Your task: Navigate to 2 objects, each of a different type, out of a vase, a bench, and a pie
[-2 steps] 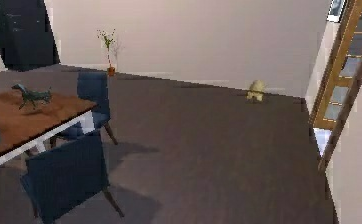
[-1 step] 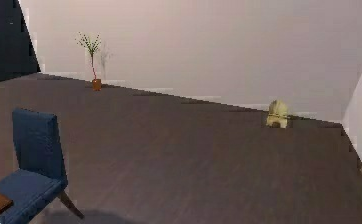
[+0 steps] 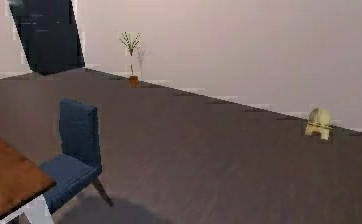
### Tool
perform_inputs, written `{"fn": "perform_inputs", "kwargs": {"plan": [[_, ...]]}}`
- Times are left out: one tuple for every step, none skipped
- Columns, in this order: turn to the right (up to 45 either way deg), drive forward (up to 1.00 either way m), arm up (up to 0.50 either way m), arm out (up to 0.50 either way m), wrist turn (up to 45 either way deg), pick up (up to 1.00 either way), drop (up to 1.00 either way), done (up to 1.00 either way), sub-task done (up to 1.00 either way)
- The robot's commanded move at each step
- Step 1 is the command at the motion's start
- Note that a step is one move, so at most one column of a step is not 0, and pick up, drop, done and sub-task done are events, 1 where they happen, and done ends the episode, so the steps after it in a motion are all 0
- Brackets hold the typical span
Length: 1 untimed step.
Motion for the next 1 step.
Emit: {"fn": "perform_inputs", "kwargs": {"plan": [[0.0, 1.0, 0.0, 0.0, 0.0, 0.0, 0.0, 0.0, 0.0]]}}
